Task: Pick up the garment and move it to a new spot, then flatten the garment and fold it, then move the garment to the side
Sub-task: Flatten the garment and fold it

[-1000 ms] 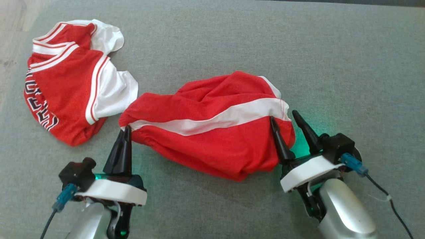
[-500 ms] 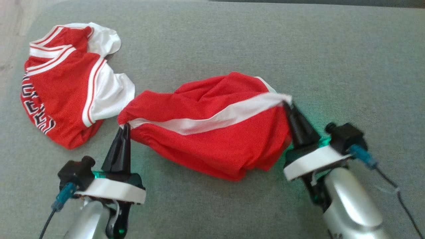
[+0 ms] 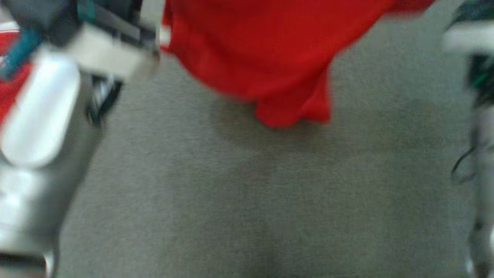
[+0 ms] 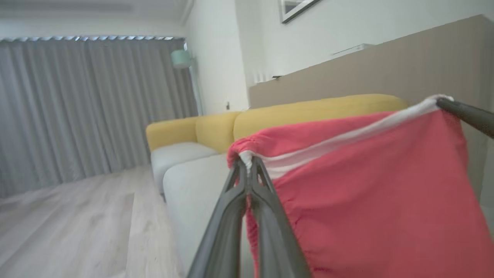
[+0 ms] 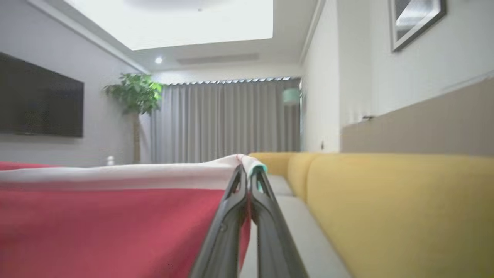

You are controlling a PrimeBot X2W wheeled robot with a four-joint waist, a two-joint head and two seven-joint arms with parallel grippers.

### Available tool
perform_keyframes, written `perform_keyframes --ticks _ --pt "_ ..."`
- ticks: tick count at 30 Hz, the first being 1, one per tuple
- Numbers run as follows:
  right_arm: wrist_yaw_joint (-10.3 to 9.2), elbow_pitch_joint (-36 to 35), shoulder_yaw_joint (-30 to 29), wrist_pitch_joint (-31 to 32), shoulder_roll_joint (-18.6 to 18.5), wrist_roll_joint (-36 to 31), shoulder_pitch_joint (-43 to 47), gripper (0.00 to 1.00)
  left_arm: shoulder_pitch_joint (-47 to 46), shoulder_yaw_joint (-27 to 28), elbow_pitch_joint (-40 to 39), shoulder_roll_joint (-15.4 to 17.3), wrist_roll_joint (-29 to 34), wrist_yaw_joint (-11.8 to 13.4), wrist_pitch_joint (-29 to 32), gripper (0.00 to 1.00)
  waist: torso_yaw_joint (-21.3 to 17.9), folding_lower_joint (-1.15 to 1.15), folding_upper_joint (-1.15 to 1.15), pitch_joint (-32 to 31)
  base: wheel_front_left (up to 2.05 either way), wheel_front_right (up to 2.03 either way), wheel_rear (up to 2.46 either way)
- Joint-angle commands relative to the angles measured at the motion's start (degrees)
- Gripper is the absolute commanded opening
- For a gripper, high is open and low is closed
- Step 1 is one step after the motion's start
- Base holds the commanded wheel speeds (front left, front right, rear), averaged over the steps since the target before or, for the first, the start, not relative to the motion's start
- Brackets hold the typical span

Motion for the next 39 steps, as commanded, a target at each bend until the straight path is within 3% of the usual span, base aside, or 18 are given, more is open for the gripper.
perform_keyframes --ticks 1,7,13,22,25,33,39 --pt "-0.04 -1.9 -1.6 -0.1 -2.0 -0.4 -6.8 0.0 -9.8 -0.1 -1.9 3.2 1.4 -0.3 1.1 0.0 -4.1 -0.01 0.0 3.8 0.0 0.0 0.0" --pt "-0.04 -3.9 -7.2 -0.1 -5.0 -2.7 -17.8 0.0 -27.4 -3.5 3.4 1.4 3.0 -0.3 -3.0 0.0 -7.2 -0.01 0.0 6.0 0.0 0.0 0.0" --pt "-0.04 -5.3 -7.3 -0.1 -4.8 -3.6 -17.1 0.0 -27.5 -5.5 8.7 -0.6 2.4 -0.3 -7.5 0.0 -8.1 -0.01 0.0 6.4 0.0 0.0 0.0" --pt "-0.04 -4.8 -3.3 -0.1 0.1 -2.1 5.2 0.0 -0.2 -6.8 12.8 -1.5 -2.4 -0.3 -10.2 0.0 -7.0 -0.01 0.0 4.8 0.0 0.0 0.0" --pt "-0.04 -5.9 -4.0 -0.1 1.3 -1.7 16.9 0.0 13.0 -10.6 13.0 -2.6 -5.6 -0.3 -10.3 0.0 -6.3 -0.01 0.0 2.1 0.0 0.0 0.0" --pt "-0.04 -11.3 -5.0 0.8 2.4 -1.9 35.4 0.0 29.2 -11.5 11.5 -1.7 -6.4 0.1 -10.3 0.0 -7.1 -0.01 0.0 -3.9 0.0 0.0 0.0" --pt "-0.04 -22.2 -7.5 5.3 2.0 -0.3 45.0 0.0 37.5 -11.0 3.7 0.1 -8.5 0.7 -10.1 0.0 -7.0 -0.01 0.0 -5.9 0.0 0.0 0.0"
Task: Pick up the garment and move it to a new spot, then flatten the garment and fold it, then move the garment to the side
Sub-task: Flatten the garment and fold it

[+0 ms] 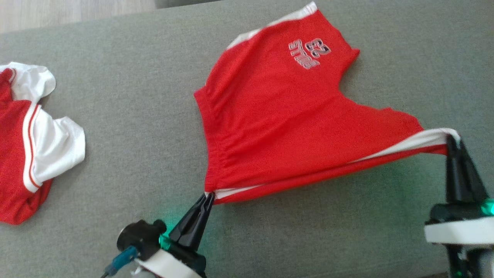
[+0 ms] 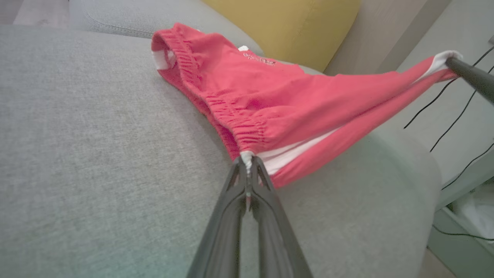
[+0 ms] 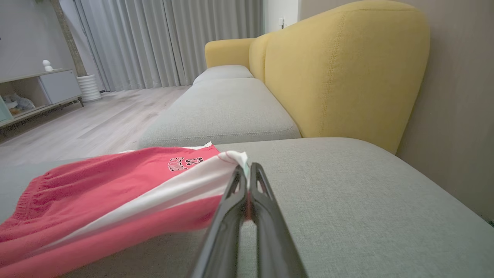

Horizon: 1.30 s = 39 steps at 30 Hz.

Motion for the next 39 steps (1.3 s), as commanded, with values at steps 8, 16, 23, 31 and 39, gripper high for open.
perform_keyframes --ticks 8,16,23,31,39 --pt "-0.04 -10.3 -2.0 6.3 0.7 3.2 -3.7 0.0 -2.0 5.3 -17.2 2.1 -4.9 1.9 3.7 0.0 2.5 0.02 0.0 1.6 0.0 0.0 0.0" --pt "-0.04 3.2 0.2 9.1 -3.0 4.0 -20.2 0.0 -14.1 5.8 -15.3 -1.8 -6.1 1.9 8.0 0.0 6.2 0.02 0.0 6.2 0.0 0.0 0.0" --pt "-0.04 15.7 1.8 9.3 -6.7 3.3 -34.3 0.0 -26.3 5.5 -4.9 -6.4 -6.5 1.2 10.0 0.0 10.0 0.02 0.0 9.8 0.0 0.0 0.0" --pt "-0.04 28.9 5.8 8.7 -8.3 0.8 -46.0 0.0 -37.3 3.4 8.9 -10.9 -7.5 0.1 9.6 0.0 11.8 0.02 0.0 13.3 0.0 0.0 0.0" --pt "-0.04 40.8 7.5 5.2 -7.8 -2.0 -54.5 0.0 -44.3 0.4 20.3 -12.6 -6.9 -0.3 5.4 0.08 12.0 0.02 0.0 15.4 0.0 0.0 0.0"
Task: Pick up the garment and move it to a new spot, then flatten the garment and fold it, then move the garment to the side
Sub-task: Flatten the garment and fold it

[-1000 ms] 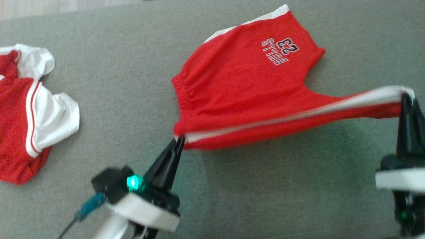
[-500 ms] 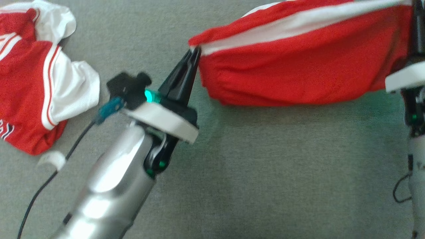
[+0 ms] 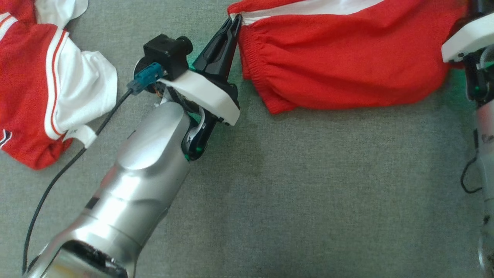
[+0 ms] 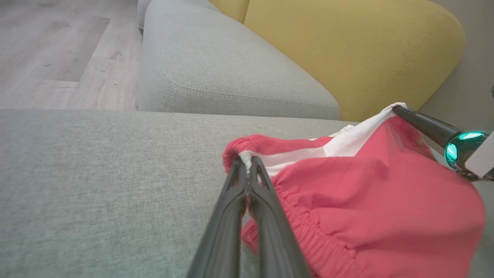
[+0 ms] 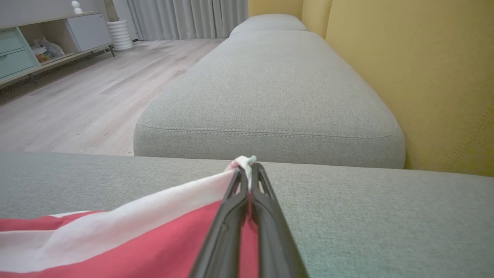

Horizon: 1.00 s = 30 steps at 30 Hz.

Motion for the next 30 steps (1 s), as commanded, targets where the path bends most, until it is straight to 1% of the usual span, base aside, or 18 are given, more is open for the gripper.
perform_keyframes --ticks 1,2,3,4,7,9,10,12,14,15,17,19,20,21,27,28,29,30 --pt "-0.04 0.2 0.7 -1.3 0.2 -0.3 -1.5 0.14 -2.2 0.6 0.0 0.8 0.9 -0.3 -1.8 0.28 0.2 -0.01 0.0 0.1 0.0 0.0 0.0" --pt "-0.04 1.5 0.6 -1.9 0.3 -0.3 -1.9 0.33 -2.6 0.2 1.0 0.7 1.3 -0.3 -2.8 0.4 0.3 -0.01 0.0 0.0 0.0 0.0 0.0" --pt "-0.04 2.7 0.5 -2.6 0.4 -0.1 -2.2 0.87 -2.7 -0.1 1.8 0.7 1.6 -0.3 -3.6 0.67 0.5 -0.01 0.0 -0.2 0.0 0.0 0.0" --pt "-0.04 3.7 0.1 -3.6 0.5 0.3 -2.4 1.0 -2.6 -0.3 2.5 0.6 1.8 -0.3 -4.3 1.0 0.7 -0.01 0.0 -0.4 0.0 0.0 0.0" --pt "-0.04 6.1 -0.1 -6.1 1.1 1.8 -1.6 1.0 -1.6 -0.5 3.5 0.3 2.8 -0.1 -5.9 1.0 1.3 -0.01 0.0 -1.5 0.0 0.0 0.0" --pt "-0.04 7.1 -0.1 -7.2 1.3 3.1 -0.4 1.0 -0.1 -0.3 3.0 0.3 4.0 0.8 -6.5 1.0 1.6 -0.01 0.0 -2.5 0.0 0.0 0.0" --pt "-0.04 7.4 0.0 -7.6 1.4 3.7 0.4 1.0 0.9 -0.2 2.3 0.6 5.3 1.8 -6.7 1.0 1.8 -0.01 0.0 -3.0 0.0 0.0 0.0" --pt "-0.04 8.0 0.2 -7.8 1.5 5.2 2.1 1.0 3.1 1.5 -3.1 1.9 10.5 5.8 -6.8 1.0 1.9 -0.01 0.0 -3.9 0.0 0.0 0.0" --pt "-0.04 9.4 0.1 -7.3 1.3 6.2 3.6 1.0 7.9 4.1 -9.6 2.9 15.0 9.2 -6.8 1.0 1.9 -0.01 0.0 -4.9 0.0 0.0 0.0" --pt "-0.04 10.3 -0.1 -6.9 1.0 6.5 4.1 1.0 10.7 5.4 -12.7 3.2 16.8 10.4 -6.8 1.0 2.0 -0.01 0.0 -5.3 0.0 0.0 0.0" --pt "-0.04 12.5 -1.0 -6.3 0.3 7.1 4.7 1.0 16.3 8.4 -17.8 3.2 18.7 11.8 -6.8 1.0 2.6 -0.01 0.0 -6.2 0.0 0.0 0.0" --pt "-0.04 15.2 -2.1 -5.9 -0.9 6.9 5.1 1.0 21.2 11.0 -22.1 3.0 20.5 12.5 -6.8 1.0 3.6 -0.01 0.0 -7.0 0.0 0.0 0.0" --pt "-0.04 15.2 -2.1 -5.9 -0.9 6.9 5.1 1.0 21.2 11.0 -22.1 3.0 20.5 12.5 -6.8 1.0 3.6 -0.01 0.0 -7.0 0.0 0.0 0.0" --pt "-0.04 16.6 -2.4 -5.6 -1.4 6.6 5.3 1.0 23.4 12.1 -23.8 2.8 21.4 12.7 -6.8 1.0 4.2 -0.01 0.0 -7.4 0.0 0.0 0.0" --pt "-0.04 23.2 -3.1 -2.4 -1.9 8.3 5.4 1.0 32.9 16.6 -29.5 1.3 24.7 11.7 -6.8 1.0 7.6 -0.01 0.0 -9.0 0.0 0.0 0.0" --pt "-0.04 23.8 -2.8 -1.8 -1.9 8.8 5.4 0.55 33.9 17.1 -30.2 1.0 25.2 11.5 -6.8 1.0 8.1 -0.01 0.0 -9.2 0.0 0.0 0.0" --pt "-0.04 24.2 -2.3 -1.5 -2.0 9.1 5.4 0.2 34.9 17.5 -30.8 0.8 25.7 11.2 -6.8 1.0 8.5 -0.01 0.0 -9.4 0.0 0.0 0.0" --pt "-0.04 24.5 -1.9 -1.6 -2.2 9.4 5.4 0.0 35.9 18.0 -31.4 0.6 26.0 11.1 -6.8 1.0 8.8 -0.01 0.0 -9.8 0.0 0.0 0.0"
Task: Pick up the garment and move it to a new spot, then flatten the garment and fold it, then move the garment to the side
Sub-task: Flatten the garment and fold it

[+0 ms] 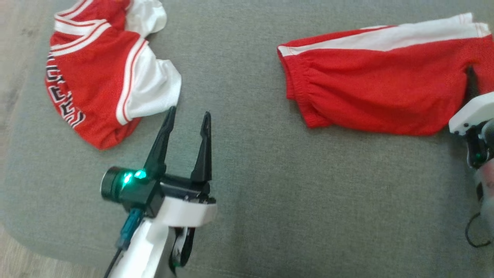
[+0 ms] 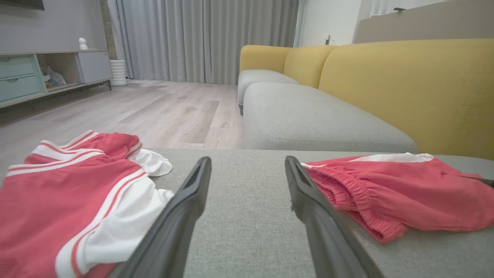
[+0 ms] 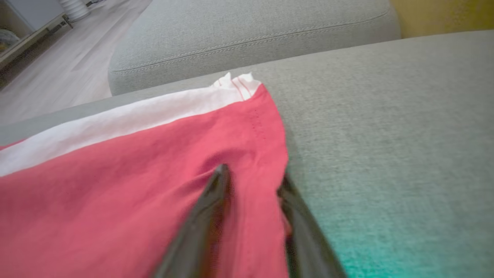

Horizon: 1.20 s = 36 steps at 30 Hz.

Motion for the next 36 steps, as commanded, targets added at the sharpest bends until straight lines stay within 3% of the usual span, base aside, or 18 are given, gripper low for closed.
perform_keyframes --ticks 1,6,17,25,36 --pt "-0.04 -0.1 1.6 0.1 0.4 0.5 0.2 0.0 0.3 2.4 -2.4 0.2 0.6 0.0 -0.3 1.0 0.7 0.0 0.0 -0.9 0.0 0.0 0.0" --pt "-0.04 0.9 2.3 -2.8 -0.7 1.4 0.8 0.0 4.0 4.9 -5.9 -0.2 3.6 0.2 -0.3 1.0 -0.4 0.0 0.0 -3.2 0.0 0.0 0.0" --pt "-0.04 1.2 5.5 -4.8 -8.6 2.4 4.6 0.0 10.3 9.1 -9.3 -0.5 6.3 -1.4 -0.3 1.0 -8.9 0.0 0.0 -6.6 0.0 0.0 0.0" --pt "-0.04 -5.0 9.0 -4.9 -5.1 4.8 1.8 0.0 9.3 9.5 -8.7 -0.6 7.1 -2.9 -0.3 1.0 -11.6 0.0 0.0 -6.2 0.0 0.0 0.0" --pt "-0.04 -19.1 14.7 -4.4 1.2 7.8 3.2 0.0 10.2 10.0 -8.3 -0.7 7.2 -3.3 -0.3 1.0 -10.9 0.0 0.0 -7.3 0.0 0.0 0.0"
